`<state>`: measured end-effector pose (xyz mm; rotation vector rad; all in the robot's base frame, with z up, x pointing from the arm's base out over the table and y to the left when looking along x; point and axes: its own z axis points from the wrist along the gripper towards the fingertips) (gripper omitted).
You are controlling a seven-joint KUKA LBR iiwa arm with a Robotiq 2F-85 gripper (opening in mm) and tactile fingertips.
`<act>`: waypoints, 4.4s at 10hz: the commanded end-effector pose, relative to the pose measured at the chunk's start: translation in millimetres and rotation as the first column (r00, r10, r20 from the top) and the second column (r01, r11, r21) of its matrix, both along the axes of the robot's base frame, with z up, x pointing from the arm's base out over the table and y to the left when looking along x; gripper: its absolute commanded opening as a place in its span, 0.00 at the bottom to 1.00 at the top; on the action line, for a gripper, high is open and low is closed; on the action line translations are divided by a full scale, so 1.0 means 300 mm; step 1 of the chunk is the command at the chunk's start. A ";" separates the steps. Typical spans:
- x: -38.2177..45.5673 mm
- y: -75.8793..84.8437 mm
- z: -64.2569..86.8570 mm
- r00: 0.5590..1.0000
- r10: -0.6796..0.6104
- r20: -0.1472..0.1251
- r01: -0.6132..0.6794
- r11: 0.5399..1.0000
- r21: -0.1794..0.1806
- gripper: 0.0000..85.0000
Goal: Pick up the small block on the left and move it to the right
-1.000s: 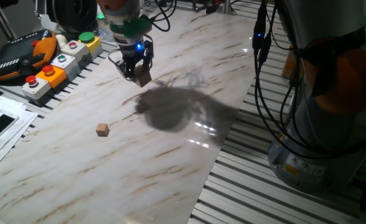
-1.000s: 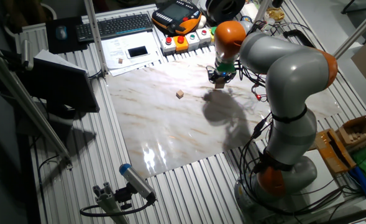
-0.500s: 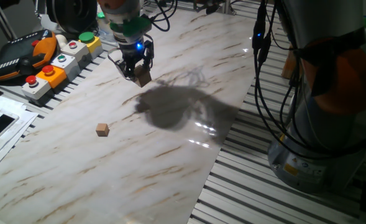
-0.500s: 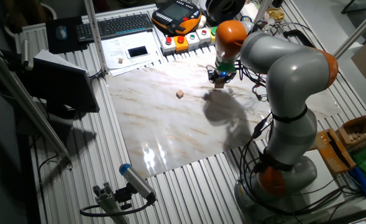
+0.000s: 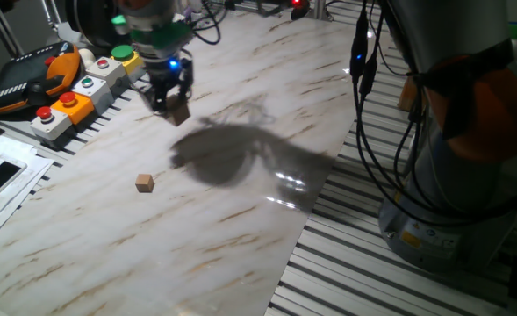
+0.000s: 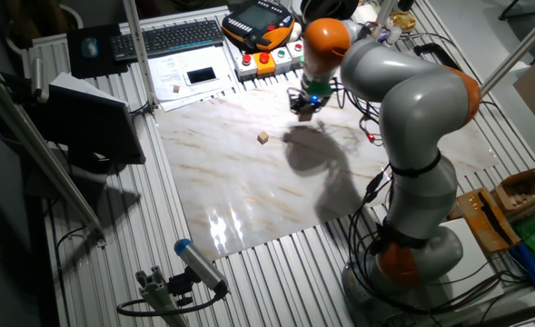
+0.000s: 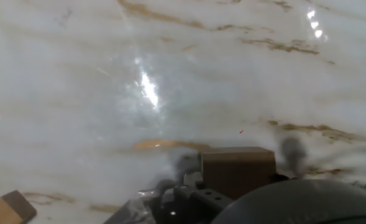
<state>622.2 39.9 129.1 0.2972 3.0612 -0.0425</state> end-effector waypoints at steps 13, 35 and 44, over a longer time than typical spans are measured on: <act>-0.069 0.390 -0.069 0.997 -0.081 -0.018 0.081 0.997 0.004 0.01; -0.189 0.361 -0.257 0.995 -0.096 0.011 0.096 0.995 0.021 0.38; -0.174 0.352 -0.225 0.990 -0.136 0.038 0.135 0.991 0.016 0.75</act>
